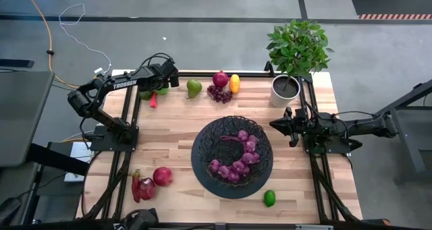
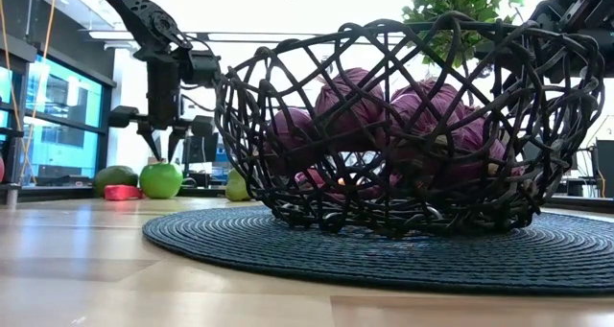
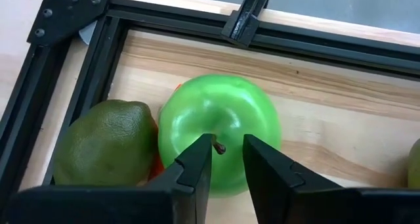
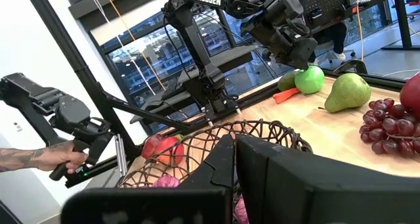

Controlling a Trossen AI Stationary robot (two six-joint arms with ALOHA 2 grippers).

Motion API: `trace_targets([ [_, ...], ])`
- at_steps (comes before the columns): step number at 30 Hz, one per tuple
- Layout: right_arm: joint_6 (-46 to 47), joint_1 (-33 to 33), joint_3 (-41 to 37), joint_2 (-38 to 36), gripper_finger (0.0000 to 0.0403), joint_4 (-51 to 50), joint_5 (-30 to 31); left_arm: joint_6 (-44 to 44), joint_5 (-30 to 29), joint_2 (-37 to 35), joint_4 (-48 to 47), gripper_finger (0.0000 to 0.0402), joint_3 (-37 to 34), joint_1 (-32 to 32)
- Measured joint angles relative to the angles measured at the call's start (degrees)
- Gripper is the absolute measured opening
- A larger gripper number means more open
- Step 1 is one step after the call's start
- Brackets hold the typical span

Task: Build produce basket
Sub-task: Put the green apple into the basket

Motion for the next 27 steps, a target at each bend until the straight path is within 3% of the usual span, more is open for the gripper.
trace_targets([
  [6, 0.00, 0.00, -0.01, -0.02, 0.0000, 0.00, -0.01, -0.19, 0.19, 0.00, 0.00, 0.0069, -0.01, -0.02],
  [16, 0.92, 0.00, -0.01, -0.02, 0.0000, 0.00, 0.02, -0.17, 0.22, 0.00, 0.02, 0.0006, -0.01, -0.02],
  [27, 0.92, 0.00, -0.01, -0.01, 0.0000, 0.00, -0.01, -0.14, 0.17, -0.66, 0.04, 0.0007, -0.02, -0.02],
])
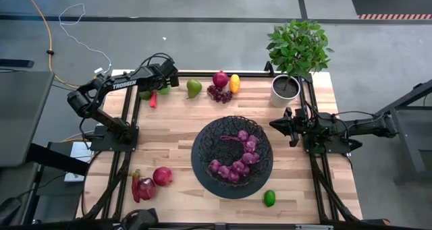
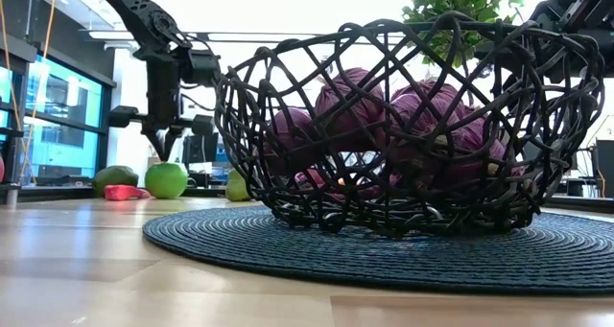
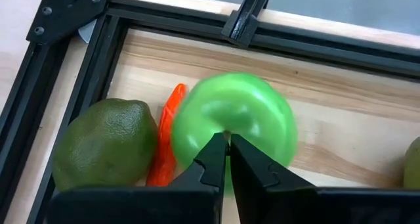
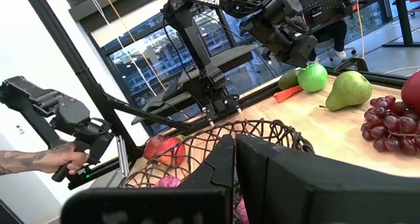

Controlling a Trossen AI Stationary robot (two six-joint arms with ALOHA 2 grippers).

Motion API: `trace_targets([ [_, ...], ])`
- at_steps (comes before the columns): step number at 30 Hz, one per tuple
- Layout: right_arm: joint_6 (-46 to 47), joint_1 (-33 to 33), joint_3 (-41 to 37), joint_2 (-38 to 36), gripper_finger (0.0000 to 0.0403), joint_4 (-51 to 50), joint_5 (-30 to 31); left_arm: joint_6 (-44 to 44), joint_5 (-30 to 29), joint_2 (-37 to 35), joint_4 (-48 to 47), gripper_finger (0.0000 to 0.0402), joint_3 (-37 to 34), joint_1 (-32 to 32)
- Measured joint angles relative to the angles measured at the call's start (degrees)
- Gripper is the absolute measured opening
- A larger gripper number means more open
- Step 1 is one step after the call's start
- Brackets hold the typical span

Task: Build produce basket
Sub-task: Put the green apple into the basket

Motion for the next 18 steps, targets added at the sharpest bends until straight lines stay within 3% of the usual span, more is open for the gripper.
trace_targets([
  [10, -0.04, 0.00, 0.02, -0.01, 0.0000, -0.17, 0.00, 2.70, -0.65, -9.63, 2.40, 0.0002, 0.02, -0.01],
  [18, -0.04, 0.00, 0.02, -0.01, 0.0000, -0.20, 0.00, 9.87, 4.96, -20.20, 8.09, 0.0001, 0.86, -3.59],
])
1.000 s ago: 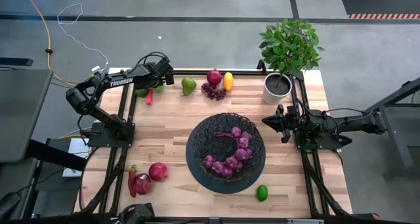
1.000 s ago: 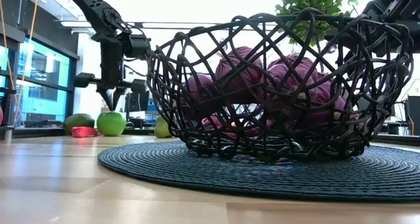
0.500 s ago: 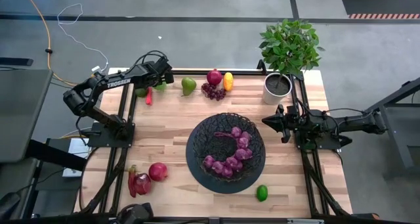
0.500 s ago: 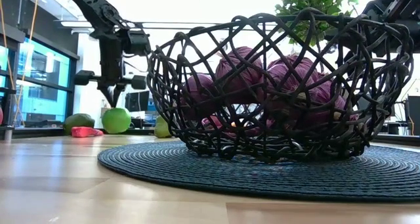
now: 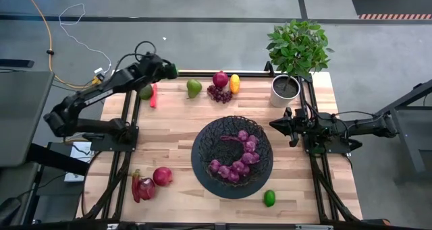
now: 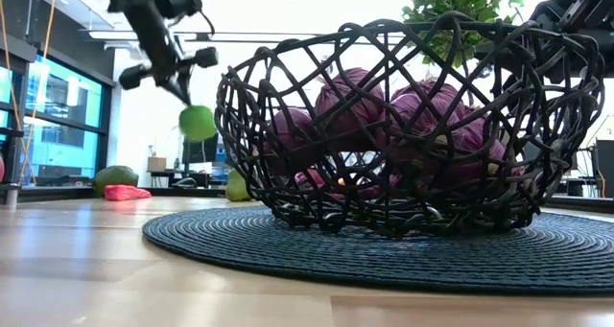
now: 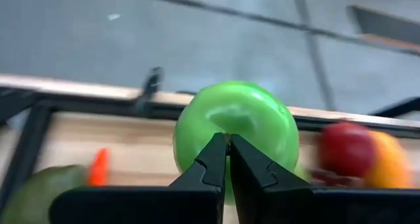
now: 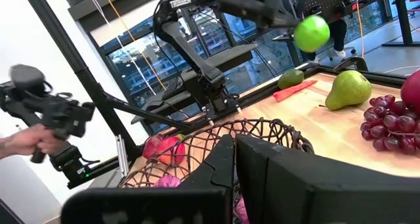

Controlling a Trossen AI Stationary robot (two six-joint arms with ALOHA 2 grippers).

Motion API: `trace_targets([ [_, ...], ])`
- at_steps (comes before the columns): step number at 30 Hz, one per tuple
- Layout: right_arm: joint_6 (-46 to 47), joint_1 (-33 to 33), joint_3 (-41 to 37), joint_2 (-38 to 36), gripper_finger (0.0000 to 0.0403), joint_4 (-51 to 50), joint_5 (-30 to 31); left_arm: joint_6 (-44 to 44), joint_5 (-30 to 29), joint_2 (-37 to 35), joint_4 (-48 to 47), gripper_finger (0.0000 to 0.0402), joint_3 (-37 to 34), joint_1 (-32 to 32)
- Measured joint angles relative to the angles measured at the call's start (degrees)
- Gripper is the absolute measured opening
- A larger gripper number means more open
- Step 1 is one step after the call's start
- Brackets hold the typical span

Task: Build produce basket
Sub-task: Put the green apple into the basket

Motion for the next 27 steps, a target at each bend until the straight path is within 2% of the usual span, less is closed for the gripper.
trace_targets([
  [6, -0.02, 0.00, -0.02, 0.00, 0.0000, 0.00, -0.04, 2.98, 5.37, -2.70, 2.05, 0.0000, 5.85, -8.18],
  [15, 0.17, 0.02, 0.00, 0.00, 0.0000, 0.22, -0.13, 12.37, 4.95, 0.58, 2.36, 0.0000, 16.03, -26.71],
  [22, 0.15, 0.02, 0.18, 0.00, 0.0000, 1.39, -0.11, 19.99, 6.24, 1.03, 9.86, 0.0000, 17.08, -38.79],
  [27, 2.31, 0.00, 0.40, 0.04, 0.0000, 6.81, -0.78, 22.11, 2.14, 0.92, 18.43, 0.0000, 14.78, -46.20],
])
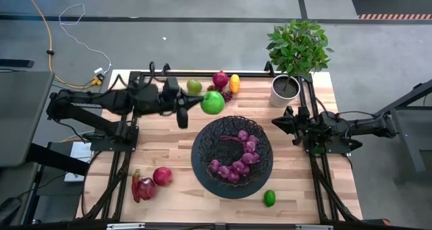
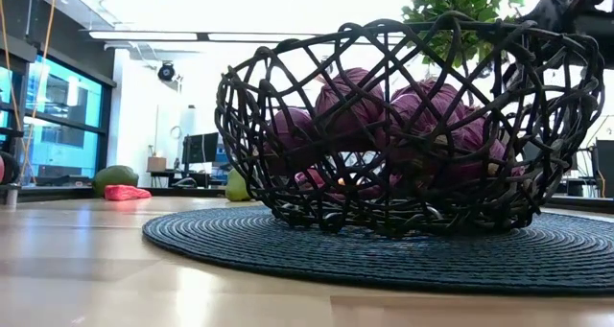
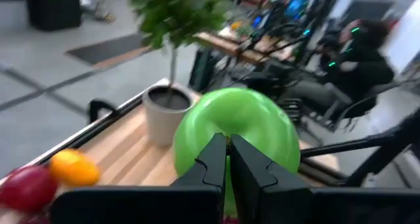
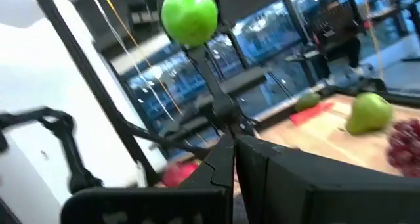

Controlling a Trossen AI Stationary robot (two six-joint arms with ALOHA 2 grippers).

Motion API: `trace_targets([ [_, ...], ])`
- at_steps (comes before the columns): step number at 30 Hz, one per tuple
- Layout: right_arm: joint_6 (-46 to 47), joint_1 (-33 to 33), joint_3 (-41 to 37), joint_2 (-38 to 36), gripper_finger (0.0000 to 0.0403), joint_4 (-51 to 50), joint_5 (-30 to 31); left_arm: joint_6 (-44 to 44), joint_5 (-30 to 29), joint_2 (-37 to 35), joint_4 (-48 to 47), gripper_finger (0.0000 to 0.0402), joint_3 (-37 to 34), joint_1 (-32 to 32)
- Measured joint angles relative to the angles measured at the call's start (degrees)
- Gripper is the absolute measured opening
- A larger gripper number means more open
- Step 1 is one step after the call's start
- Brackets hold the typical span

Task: Build produce basket
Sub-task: Put the green apple into the basket

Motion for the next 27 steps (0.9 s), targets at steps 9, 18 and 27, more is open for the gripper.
trace_targets([
  [9, 1.86, 0.04, 0.11, 0.44, 0.0000, 5.64, -0.69, -3.19, -0.31, -1.61, 32.98, 0.0000, -21.26, -5.21],
  [18, -6.33, 0.07, 8.52, 8.51, 0.0000, 3.94, -4.74, -4.37, 0.24, -3.78, 43.90, 0.0000, -32.87, -6.56],
  [27, -13.68, 0.63, 20.19, 23.26, 0.0000, 0.64, -6.44, 1.50, 5.29, -9.14, 38.11, 0.0000, -33.35, -1.64],
])
